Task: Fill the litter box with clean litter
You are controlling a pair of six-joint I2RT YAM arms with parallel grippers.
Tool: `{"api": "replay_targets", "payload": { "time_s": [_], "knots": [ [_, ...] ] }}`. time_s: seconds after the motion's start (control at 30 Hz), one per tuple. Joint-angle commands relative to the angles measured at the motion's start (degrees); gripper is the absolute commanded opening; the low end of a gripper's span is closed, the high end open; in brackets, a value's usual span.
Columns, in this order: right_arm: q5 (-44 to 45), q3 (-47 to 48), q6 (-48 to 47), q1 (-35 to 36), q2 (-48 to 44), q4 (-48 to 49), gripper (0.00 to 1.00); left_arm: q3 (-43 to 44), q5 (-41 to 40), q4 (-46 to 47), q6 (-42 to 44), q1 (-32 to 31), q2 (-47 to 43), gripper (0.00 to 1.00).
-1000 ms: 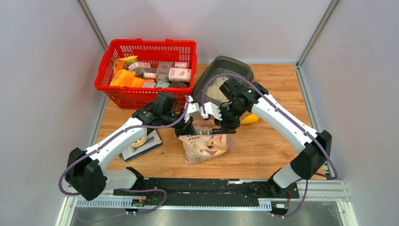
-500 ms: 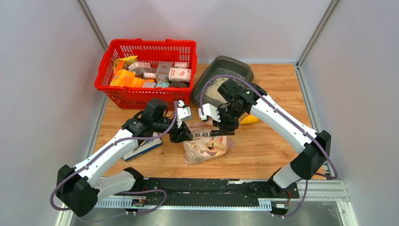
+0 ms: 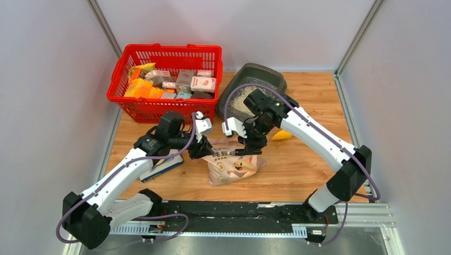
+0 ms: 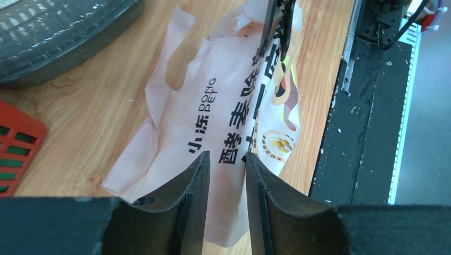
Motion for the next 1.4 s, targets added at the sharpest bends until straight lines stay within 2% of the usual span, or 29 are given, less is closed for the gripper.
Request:
{"api": "replay_targets", "payload": {
  "time_s": [0.0,0.27,0.53,0.67,0.8,0.97,1.1,1.37],
  "knots": [
    [-3.80,0.79,1.28,1.31,0.94,-2.55,0.00,0.04,-0.52,0.62,-0.72,1.71,-2.77,0.39],
    [-4.94,-0.96,3.04,1.40,1.21,-0.44,0.00,0.30,-0.79,0.45,-1.52,5.14,-3.48,0.39],
    [-7.05,-2.72,2.87,0.70,1.21,-0.52,0.00,1.26,0.35,1.15,-1.87,5.85,-2.34,0.40],
    [-6.44,-3.87,2.95,0.43,0.60,-0.26,0.00,1.18,9.03,0.27,-0.12,5.76,-2.42,0.46],
    [-5.91,-4.22,3.39,0.35,0.07,0.27,0.00,-0.14,8.88,4.04,-1.96,5.76,-3.39,0.55],
    [-5.91,-4.22,3.92,0.35,0.07,0.62,0.00,-1.54,8.18,9.14,-2.48,4.09,-2.43,0.59],
    [-5.39,-4.13,4.27,0.26,0.24,0.62,0.00,-2.16,9.58,10.82,-2.31,1.72,-1.98,0.59],
    [-4.77,-3.96,4.36,0.26,0.59,0.79,0.00,-5.32,6.16,12.84,2.08,-1.62,0.38,0.57]
  ]
}}
